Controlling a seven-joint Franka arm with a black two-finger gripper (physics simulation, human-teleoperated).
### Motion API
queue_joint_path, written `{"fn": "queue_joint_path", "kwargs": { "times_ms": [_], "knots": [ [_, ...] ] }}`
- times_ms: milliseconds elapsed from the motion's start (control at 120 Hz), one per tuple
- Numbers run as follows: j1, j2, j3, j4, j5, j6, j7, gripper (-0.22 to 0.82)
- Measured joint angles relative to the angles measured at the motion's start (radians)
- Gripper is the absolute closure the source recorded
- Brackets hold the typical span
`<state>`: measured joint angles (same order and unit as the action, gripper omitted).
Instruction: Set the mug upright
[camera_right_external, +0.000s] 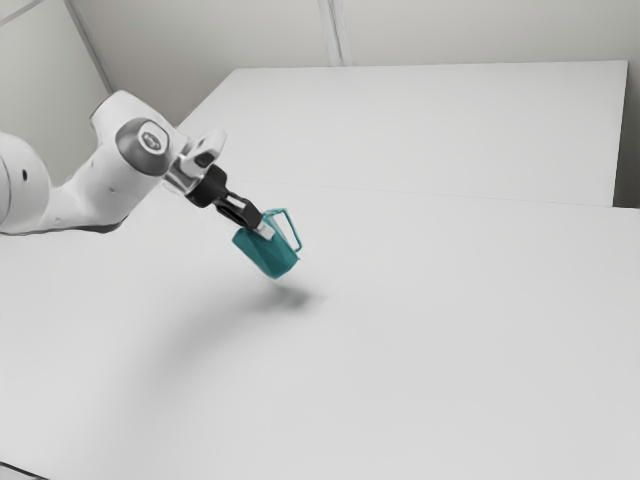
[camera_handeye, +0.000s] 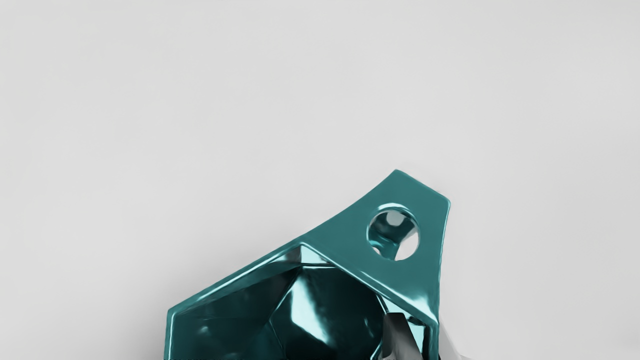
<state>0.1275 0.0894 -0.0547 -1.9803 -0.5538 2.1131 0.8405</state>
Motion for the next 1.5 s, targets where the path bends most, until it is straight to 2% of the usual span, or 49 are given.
{"fn": "queue_joint_path", "kwargs": {
  "times_ms": [133, 258, 525, 842, 1025, 1133, 1342, 1500],
  "knots": [
    [-0.008, 0.026, -0.025, 0.071, 0.387, -0.049, -0.129, 0.78],
    [0.002, 0.068, -0.017, 0.067, 0.561, -0.025, -0.237, 0.79],
    [0.009, 0.085, -0.008, -0.016, 0.605, 0.084, -0.423, 0.79],
    [0.008, 0.093, -0.008, -0.044, 0.605, 0.125, -0.566, 0.78],
    [0.004, 0.091, -0.008, -0.043, 0.603, 0.128, -0.617, 0.40],
    [0.003, 0.088, -0.008, -0.041, 0.603, 0.127, -0.641, 0.24],
    [0.000, 0.063, -0.010, 0.011, 0.610, 0.109, -0.675, 0.09],
    [-0.036, 0.016, -0.023, 0.261, 0.617, -0.107, -0.701, 0.04]
  ]
}}
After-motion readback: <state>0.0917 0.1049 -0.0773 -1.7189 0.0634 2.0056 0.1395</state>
